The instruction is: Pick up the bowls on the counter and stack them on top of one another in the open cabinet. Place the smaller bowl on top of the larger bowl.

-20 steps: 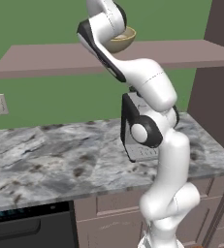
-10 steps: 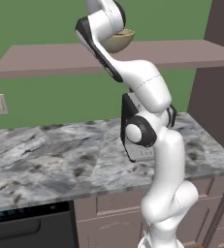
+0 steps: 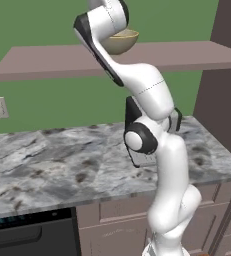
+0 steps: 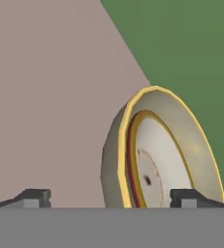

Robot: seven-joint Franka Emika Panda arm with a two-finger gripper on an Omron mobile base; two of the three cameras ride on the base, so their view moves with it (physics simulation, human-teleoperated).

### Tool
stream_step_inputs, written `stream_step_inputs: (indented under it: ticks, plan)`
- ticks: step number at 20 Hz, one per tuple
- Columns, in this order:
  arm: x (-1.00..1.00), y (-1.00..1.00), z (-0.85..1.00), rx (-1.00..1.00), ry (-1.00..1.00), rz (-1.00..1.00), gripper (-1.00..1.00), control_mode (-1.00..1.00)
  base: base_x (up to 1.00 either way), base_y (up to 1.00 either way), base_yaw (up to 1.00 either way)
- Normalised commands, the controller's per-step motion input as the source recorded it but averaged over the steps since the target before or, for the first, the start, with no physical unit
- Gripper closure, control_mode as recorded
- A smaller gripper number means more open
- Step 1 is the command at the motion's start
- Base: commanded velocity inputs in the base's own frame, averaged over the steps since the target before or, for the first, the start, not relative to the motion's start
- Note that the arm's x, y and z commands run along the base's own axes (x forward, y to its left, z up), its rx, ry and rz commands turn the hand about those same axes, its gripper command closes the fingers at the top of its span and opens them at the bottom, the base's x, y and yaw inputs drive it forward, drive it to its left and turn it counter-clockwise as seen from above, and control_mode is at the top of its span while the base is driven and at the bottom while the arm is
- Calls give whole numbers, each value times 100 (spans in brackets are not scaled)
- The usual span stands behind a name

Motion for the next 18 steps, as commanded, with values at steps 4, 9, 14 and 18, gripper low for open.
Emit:
stream_step_inputs:
  ticks: [4, 9, 14, 18]
  plan:
    - [-52, 0, 0, 0, -9, 0, -100, -100, 0, 0, 0]
    - [-70, -7, -13, 0, -9, 0, -100, -100, 0, 0, 0]
    - [-79, -10, -30, 0, -4, -1, -100, -100, 0, 0, 0]
    - [-79, -4, -51, -1, 0, -1, -100, -100, 0, 0, 0]
